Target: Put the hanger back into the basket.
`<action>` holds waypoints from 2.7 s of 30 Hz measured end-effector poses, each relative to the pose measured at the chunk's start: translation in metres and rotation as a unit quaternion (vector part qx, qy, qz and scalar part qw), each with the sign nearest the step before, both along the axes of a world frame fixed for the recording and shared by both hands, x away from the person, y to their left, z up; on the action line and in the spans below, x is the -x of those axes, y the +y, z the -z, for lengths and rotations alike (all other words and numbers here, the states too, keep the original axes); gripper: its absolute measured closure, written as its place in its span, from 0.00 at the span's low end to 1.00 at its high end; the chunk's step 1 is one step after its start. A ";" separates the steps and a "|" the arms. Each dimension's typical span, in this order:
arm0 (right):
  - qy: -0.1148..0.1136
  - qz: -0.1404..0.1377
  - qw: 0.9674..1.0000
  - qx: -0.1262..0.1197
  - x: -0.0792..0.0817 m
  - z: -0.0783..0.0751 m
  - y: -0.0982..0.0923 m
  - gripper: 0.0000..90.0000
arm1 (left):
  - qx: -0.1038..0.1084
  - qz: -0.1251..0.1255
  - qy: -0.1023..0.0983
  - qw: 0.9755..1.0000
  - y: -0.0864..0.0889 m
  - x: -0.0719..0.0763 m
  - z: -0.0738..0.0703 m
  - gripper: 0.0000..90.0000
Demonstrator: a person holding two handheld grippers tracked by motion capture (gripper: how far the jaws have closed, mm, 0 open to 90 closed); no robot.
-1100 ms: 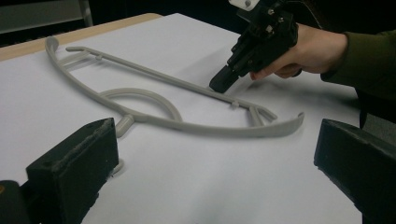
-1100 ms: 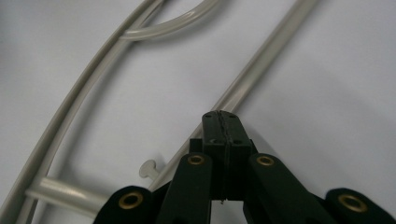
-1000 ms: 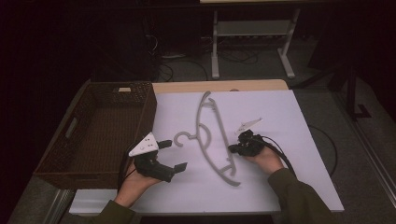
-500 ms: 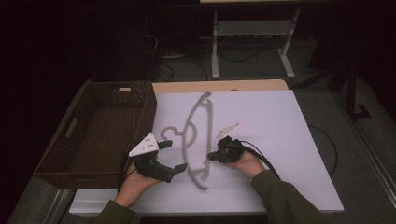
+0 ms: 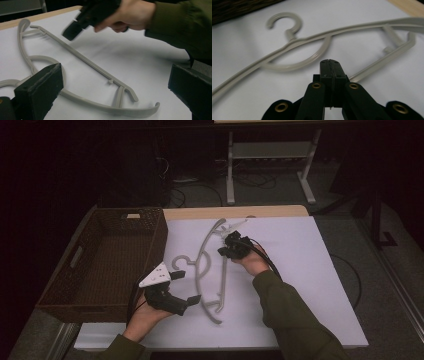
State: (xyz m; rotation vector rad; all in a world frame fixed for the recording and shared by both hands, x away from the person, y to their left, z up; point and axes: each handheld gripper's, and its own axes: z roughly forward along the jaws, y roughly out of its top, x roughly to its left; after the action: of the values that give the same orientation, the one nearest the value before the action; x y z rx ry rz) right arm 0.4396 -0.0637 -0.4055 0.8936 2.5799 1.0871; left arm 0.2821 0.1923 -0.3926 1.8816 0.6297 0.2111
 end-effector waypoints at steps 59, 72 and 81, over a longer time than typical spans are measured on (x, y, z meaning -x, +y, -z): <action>0.022 0.100 0.989 0.110 -0.043 0.024 -0.079 1.00 | -0.004 0.012 0.005 1.000 -0.007 0.000 0.003 0.00; 0.005 0.105 0.992 0.068 0.011 0.016 -0.126 1.00 | -0.003 0.017 0.004 1.000 -0.011 0.000 0.003 0.00; 0.002 0.010 0.999 0.047 0.080 0.008 -0.117 1.00 | -0.006 0.014 0.004 1.000 -0.008 0.000 0.003 0.00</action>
State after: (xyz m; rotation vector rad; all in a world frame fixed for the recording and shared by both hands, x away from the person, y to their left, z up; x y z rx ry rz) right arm 0.3597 -0.1804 -0.4140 0.8981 2.5966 0.9496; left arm 0.2818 0.1842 -0.3957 1.9035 0.6076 0.1893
